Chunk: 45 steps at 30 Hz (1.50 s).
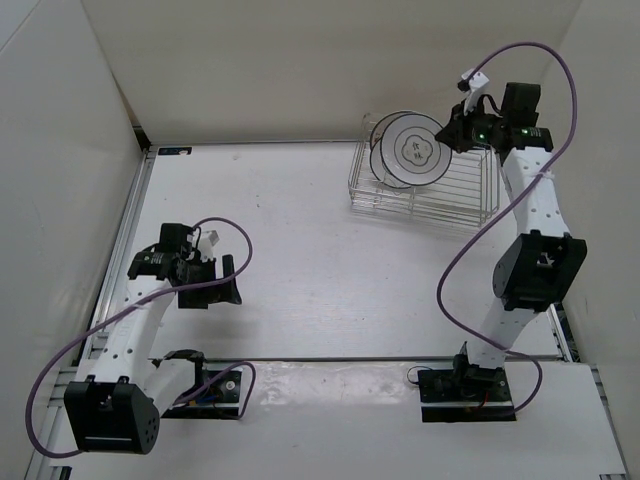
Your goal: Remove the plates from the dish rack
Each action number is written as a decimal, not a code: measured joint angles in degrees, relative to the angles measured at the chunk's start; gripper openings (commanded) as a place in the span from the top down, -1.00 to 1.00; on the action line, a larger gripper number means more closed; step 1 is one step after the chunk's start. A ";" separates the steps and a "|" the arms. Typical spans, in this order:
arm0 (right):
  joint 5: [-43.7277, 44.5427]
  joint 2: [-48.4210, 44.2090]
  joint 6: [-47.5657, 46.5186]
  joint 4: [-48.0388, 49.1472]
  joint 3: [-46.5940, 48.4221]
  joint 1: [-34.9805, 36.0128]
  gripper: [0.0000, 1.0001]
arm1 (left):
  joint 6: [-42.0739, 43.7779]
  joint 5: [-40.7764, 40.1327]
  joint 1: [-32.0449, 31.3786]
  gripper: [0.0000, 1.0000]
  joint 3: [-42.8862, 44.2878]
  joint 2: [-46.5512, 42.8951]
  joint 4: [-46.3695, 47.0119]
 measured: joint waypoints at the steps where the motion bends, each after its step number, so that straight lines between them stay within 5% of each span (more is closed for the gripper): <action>1: -0.72 -0.94 1.14 0.74 -0.42 0.07 1.00 | -0.07 0.00 0.00 -1.00 -0.39 -0.48 0.02; 4: -4.17 -3.45 4.74 4.87 -2.62 0.48 1.00 | -0.37 0.00 0.00 -1.00 -1.70 -2.05 0.02; 18: -14.19 -28.26 24.50 21.27 -50.16 13.99 1.00 | -2.23 -0.42 0.00 -1.00 -4.92 -6.01 0.31; 27: -8.09 -27.15 35.54 30.25 -69.09 20.52 1.00 | -3.02 -0.46 -1.90 -1.00 -5.44 -6.08 0.68; 33: -2.40 -20.74 45.27 41.51 -73.57 22.03 0.99 | -2.97 -1.46 -3.87 -1.00 -5.42 -6.08 0.13; 38: 1.20 -17.68 50.14 44.28 -73.88 23.28 0.43 | -2.97 -2.38 -4.26 -1.00 -5.42 -6.34 -0.55; 45: 4.70 -17.68 52.37 39.60 -73.64 23.43 0.14 | -3.02 -3.65 -4.26 -1.00 -5.42 -6.88 -0.61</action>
